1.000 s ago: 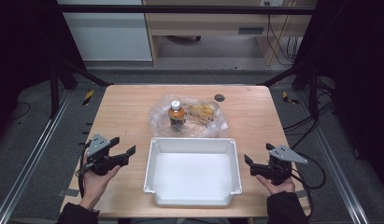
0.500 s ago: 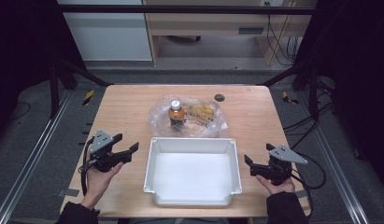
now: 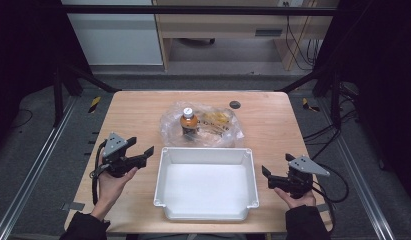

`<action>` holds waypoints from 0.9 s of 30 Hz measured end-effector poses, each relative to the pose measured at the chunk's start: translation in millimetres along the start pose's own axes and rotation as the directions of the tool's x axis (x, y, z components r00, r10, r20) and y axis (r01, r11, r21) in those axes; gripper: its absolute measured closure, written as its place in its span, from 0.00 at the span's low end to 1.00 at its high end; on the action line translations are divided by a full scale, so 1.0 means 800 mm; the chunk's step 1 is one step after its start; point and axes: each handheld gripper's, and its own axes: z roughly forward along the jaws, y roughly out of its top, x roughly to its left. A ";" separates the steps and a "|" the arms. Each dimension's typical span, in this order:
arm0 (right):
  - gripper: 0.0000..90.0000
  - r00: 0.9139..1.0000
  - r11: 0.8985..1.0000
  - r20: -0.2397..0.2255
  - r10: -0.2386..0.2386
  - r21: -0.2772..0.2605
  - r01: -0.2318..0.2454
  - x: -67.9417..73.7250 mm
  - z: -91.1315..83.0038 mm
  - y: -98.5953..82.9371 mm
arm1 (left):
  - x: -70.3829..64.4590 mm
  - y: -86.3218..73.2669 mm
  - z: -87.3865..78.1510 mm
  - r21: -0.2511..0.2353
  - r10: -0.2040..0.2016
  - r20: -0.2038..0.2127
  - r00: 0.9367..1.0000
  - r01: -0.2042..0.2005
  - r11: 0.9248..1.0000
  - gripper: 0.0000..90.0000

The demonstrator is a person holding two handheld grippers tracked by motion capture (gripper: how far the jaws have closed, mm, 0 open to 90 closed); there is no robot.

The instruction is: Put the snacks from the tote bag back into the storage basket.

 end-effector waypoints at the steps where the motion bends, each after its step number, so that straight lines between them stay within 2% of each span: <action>1: 0.07 1.000 1.000 0.000 -0.001 -0.002 0.001 0.000 0.000 0.000 | -0.001 0.001 0.002 0.003 0.003 0.001 1.000 -0.003 1.000 0.29; 6: 0.07 1.000 1.000 0.000 -0.004 0.001 0.004 0.000 0.000 0.000 | -0.005 0.008 0.009 0.001 0.017 0.001 1.000 -0.017 1.000 0.29; 12: 0.07 1.000 1.000 0.001 -0.006 0.001 0.006 0.000 0.001 0.000 | -0.008 0.018 0.017 -0.011 0.008 0.009 1.000 -0.008 1.000 0.29; 27: 0.07 1.000 1.000 -0.002 -0.005 0.005 0.005 0.000 0.001 0.000 | -0.019 0.037 0.038 -0.027 0.014 0.015 1.000 -0.014 1.000 0.29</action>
